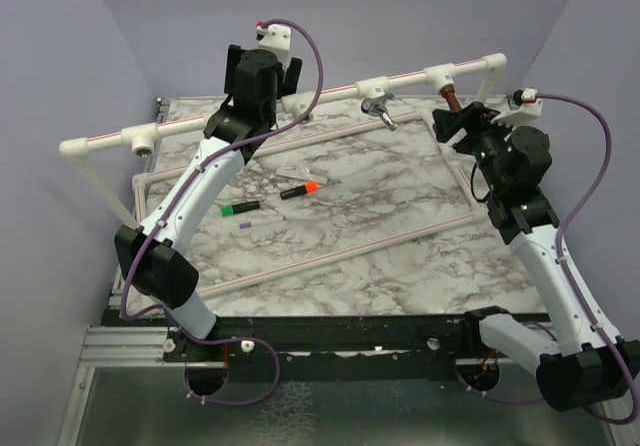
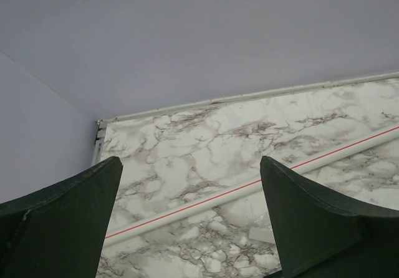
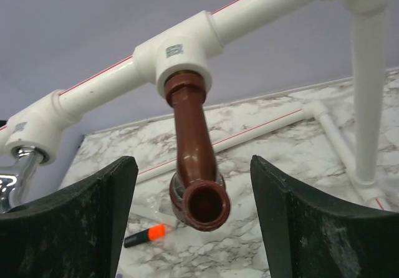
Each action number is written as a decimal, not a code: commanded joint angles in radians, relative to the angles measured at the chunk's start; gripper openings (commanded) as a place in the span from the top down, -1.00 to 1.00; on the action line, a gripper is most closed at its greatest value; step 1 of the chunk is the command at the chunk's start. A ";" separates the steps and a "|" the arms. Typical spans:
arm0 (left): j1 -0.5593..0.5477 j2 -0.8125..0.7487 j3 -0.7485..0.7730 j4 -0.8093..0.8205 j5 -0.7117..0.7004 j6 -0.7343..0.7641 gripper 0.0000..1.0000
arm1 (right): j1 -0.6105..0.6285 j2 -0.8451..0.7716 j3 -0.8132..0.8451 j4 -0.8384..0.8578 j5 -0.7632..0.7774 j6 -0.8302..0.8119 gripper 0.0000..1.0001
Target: Install the water faucets
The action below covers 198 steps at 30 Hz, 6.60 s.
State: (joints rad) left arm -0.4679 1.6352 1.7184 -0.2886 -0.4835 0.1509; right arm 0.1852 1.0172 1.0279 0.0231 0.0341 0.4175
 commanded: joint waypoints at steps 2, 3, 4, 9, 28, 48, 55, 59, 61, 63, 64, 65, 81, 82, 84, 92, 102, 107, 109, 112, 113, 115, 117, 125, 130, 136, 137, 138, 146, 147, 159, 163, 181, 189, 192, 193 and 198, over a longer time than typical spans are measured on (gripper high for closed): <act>-0.070 0.080 -0.055 -0.119 0.135 -0.075 -0.86 | 0.000 -0.022 -0.032 0.110 -0.161 0.064 -0.51; -0.071 0.082 -0.055 -0.119 0.135 -0.076 -0.86 | -0.001 -0.023 -0.037 0.115 -0.166 0.069 -0.49; -0.070 0.081 -0.055 -0.119 0.135 -0.076 -0.86 | -0.001 -0.023 -0.045 0.125 -0.166 0.078 -0.45; -0.071 0.081 -0.055 -0.119 0.135 -0.076 -0.86 | 0.000 -0.023 -0.068 0.148 -0.150 0.103 -0.27; -0.071 0.086 -0.055 -0.119 0.138 -0.078 -0.86 | -0.003 -0.027 -0.225 0.412 -0.131 0.577 0.99; -0.083 0.092 -0.055 -0.119 0.130 -0.079 -0.86 | -0.003 0.062 -0.234 0.757 -0.224 1.426 0.99; -0.087 0.098 -0.057 -0.119 0.127 -0.077 -0.86 | -0.003 -0.014 -0.193 0.530 -0.194 1.298 0.51; -0.089 0.098 -0.057 -0.118 0.123 -0.076 -0.86 | -0.003 -0.049 -0.204 0.412 -0.197 1.221 0.03; -0.090 0.097 -0.059 -0.118 0.122 -0.076 -0.86 | -0.003 -0.061 -0.214 0.369 -0.211 1.189 -0.07; -0.090 0.095 -0.057 -0.118 0.122 -0.076 -0.86 | -0.003 -0.075 -0.227 0.332 -0.227 1.160 -0.16; -0.090 0.096 -0.058 -0.118 0.122 -0.076 -0.86 | -0.003 -0.083 -0.238 0.321 -0.234 1.144 -0.20; -0.090 0.096 -0.058 -0.118 0.122 -0.076 -0.86 | -0.003 -0.091 -0.247 0.305 -0.238 1.129 -0.26; -0.095 0.101 -0.058 -0.118 0.120 -0.076 -0.86 | -0.003 -0.219 -0.106 -0.132 -0.208 0.522 -0.52; -0.096 0.101 -0.059 -0.118 0.119 -0.076 -0.86 | -0.003 -0.224 -0.098 -0.144 -0.211 0.464 -0.52; -0.098 0.101 -0.060 -0.118 0.117 -0.073 -0.86 | -0.003 -0.225 -0.069 -0.188 -0.209 0.354 -0.52; -0.101 0.108 -0.060 -0.118 0.116 -0.070 -0.86 | -0.003 -0.243 0.051 -0.312 -0.178 -0.155 -0.52; -0.101 0.114 -0.060 -0.118 0.120 -0.075 -0.86 | 0.002 -0.313 -0.029 -0.242 -0.064 -0.707 -0.48; -0.101 0.115 -0.060 -0.118 0.125 -0.076 -0.86 | 0.002 -0.342 -0.173 -0.039 -0.165 -0.948 -0.48; -0.101 0.114 -0.061 -0.118 0.125 -0.078 -0.86 | 0.003 -0.325 -0.186 -0.010 -0.199 -1.030 -0.48; -0.103 0.114 -0.061 -0.118 0.126 -0.078 -0.86 | 0.012 -0.294 -0.209 0.046 -0.183 -1.137 -0.48; -0.102 0.114 -0.061 -0.118 0.127 -0.080 -0.86 | 0.013 -0.290 -0.228 0.089 -0.178 -1.167 -0.48; -0.103 0.113 -0.062 -0.118 0.128 -0.079 -0.87 | 0.013 -0.281 -0.258 0.168 -0.192 -1.225 -0.48; -0.103 0.113 -0.061 -0.118 0.128 -0.080 -0.86 | 0.013 -0.256 -0.277 0.217 -0.190 -1.283 -0.48; -0.104 0.109 -0.064 -0.115 0.124 -0.076 -0.87 | 0.013 -0.179 -0.296 0.377 -0.187 -1.350 -0.48; -0.106 0.108 -0.064 -0.115 0.125 -0.076 -0.87 | 0.012 -0.141 -0.289 0.435 -0.174 -1.370 -0.44; -0.109 0.106 -0.064 -0.115 0.123 -0.076 -0.87 | 0.013 -0.080 -0.255 0.464 -0.174 -1.383 -0.37; -0.109 0.105 -0.066 -0.115 0.123 -0.076 -0.87 | 0.013 -0.072 -0.254 0.480 -0.172 -1.385 -0.34; -0.108 0.104 -0.066 -0.115 0.122 -0.076 -0.87 | 0.012 -0.062 -0.251 0.489 -0.167 -1.387 -0.32; -0.110 0.110 -0.064 -0.115 0.127 -0.076 -0.87 | 0.013 -0.020 -0.223 0.515 -0.158 -1.366 -0.05; -0.110 0.110 -0.065 -0.115 0.128 -0.076 -0.87 | 0.012 -0.015 -0.218 0.515 -0.157 -1.358 0.00; -0.110 0.110 -0.064 -0.115 0.123 -0.074 -0.87 | 0.013 -0.046 -0.262 0.534 -0.178 -1.076 0.99; -0.111 0.108 -0.063 -0.116 0.123 -0.076 -0.87 | 0.013 -0.057 -0.256 0.526 -0.140 -0.871 0.99; -0.114 0.073 -0.022 -0.143 0.083 -0.098 -0.87 | 0.013 -0.041 -0.160 0.380 0.085 0.054 0.99; -0.047 0.033 -0.054 -0.140 0.137 -0.161 -0.86 | 0.013 -0.058 -0.153 0.290 0.150 0.402 0.99; -0.012 0.008 -0.090 -0.122 0.173 -0.201 -0.87 | 0.013 -0.063 -0.154 0.268 0.150 0.545 0.99; -0.004 -0.003 -0.104 -0.115 0.180 -0.210 -0.87 | 0.013 -0.063 -0.158 0.271 0.142 0.577 0.99; 0.026 -0.030 -0.152 -0.093 0.179 -0.242 -0.87 | 0.013 -0.056 -0.184 0.267 0.118 0.767 0.99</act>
State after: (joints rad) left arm -0.4522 1.5955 1.6585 -0.2234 -0.4244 -0.0059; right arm 0.1837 0.9718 0.8467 0.3195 0.1497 0.8600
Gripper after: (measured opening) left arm 0.933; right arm 0.327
